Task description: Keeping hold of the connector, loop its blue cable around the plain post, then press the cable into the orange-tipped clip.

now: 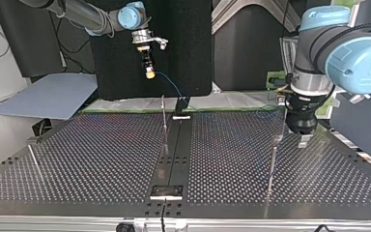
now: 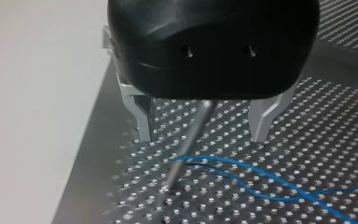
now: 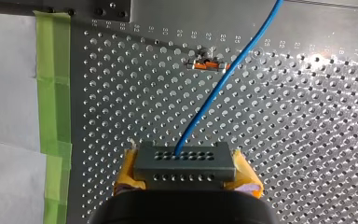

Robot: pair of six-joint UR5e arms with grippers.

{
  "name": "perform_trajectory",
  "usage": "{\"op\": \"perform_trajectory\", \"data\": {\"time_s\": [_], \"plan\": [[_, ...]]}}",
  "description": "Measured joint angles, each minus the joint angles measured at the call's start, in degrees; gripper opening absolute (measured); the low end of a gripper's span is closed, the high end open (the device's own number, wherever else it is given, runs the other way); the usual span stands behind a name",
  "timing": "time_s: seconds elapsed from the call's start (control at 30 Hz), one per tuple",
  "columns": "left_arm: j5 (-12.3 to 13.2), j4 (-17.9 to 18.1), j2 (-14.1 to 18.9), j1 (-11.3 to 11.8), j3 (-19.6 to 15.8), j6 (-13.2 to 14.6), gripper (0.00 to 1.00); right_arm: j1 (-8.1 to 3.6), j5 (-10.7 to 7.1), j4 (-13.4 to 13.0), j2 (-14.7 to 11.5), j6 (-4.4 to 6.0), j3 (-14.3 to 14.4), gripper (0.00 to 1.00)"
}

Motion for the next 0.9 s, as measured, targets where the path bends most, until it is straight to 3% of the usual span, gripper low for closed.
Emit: {"op": "perform_trajectory", "data": {"time_s": [0.17,0.6,0.9], "plan": [[-0.2,-2.2,0.0,-0.4,0.0,0.5,1.00,0.05,0.00,-0.1,0.0,0.00,0.0,0.00],[-0.2,-2.9,0.0,-0.2,1.9,0.6,1.00,0.06,0.00,-0.2,0.0,0.00,0.0,0.00],[-2.3,-3.2,-0.1,-0.1,2.7,-0.1,1.00,0.07,0.00,0.0,0.0,-0.01,-0.2,0.00]]}}
